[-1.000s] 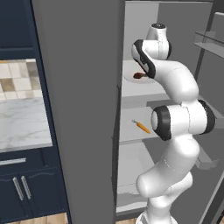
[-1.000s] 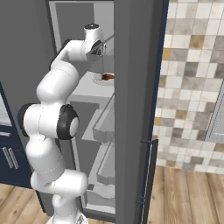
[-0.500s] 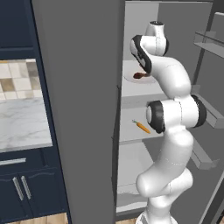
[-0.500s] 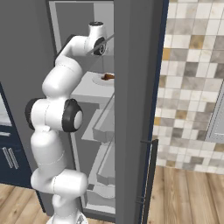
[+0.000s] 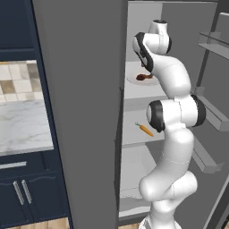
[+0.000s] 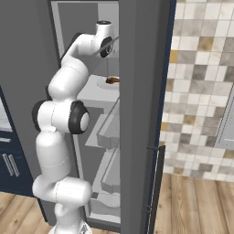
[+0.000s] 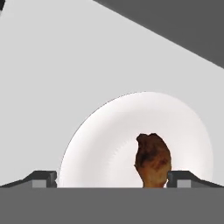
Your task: Transport the chicken drumstick from the fridge to the microwave and turn on the microwave.
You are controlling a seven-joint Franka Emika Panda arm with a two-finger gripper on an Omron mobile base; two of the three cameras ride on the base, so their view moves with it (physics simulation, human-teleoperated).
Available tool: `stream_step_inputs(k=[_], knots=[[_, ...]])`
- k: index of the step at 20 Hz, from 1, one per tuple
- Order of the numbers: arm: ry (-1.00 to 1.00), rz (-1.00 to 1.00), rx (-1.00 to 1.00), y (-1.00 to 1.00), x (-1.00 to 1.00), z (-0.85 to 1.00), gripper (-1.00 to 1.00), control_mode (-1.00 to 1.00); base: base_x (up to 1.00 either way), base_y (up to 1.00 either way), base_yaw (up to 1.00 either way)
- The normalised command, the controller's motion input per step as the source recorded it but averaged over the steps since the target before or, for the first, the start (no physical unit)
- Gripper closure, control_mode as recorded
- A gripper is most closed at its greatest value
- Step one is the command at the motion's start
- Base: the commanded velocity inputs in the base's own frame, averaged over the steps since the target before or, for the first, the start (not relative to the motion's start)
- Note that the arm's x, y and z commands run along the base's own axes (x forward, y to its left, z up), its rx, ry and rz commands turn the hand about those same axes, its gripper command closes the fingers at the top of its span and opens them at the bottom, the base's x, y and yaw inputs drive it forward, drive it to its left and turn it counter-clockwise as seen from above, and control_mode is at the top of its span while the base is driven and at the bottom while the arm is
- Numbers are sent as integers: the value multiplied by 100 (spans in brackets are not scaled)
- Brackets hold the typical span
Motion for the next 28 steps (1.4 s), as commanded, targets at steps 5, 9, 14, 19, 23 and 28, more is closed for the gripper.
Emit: stream_step_inputs(k=[5,9,14,19,23,28], knots=[[0,7,-8,0,16,-4,-100,-100,0,0,0],[0,7,-8,0,7,-5,-100,-100,0,0,0],[0,5,-2,0,1,-6,-100,-100,0,0,0],[1,3,0,-1,14,-3,-100,-100,0,0,0],[0,0,0,0,16,-3,-100,-100,0,0,0],[0,0,0,0,21,-2,-100,-100,0,0,0]])
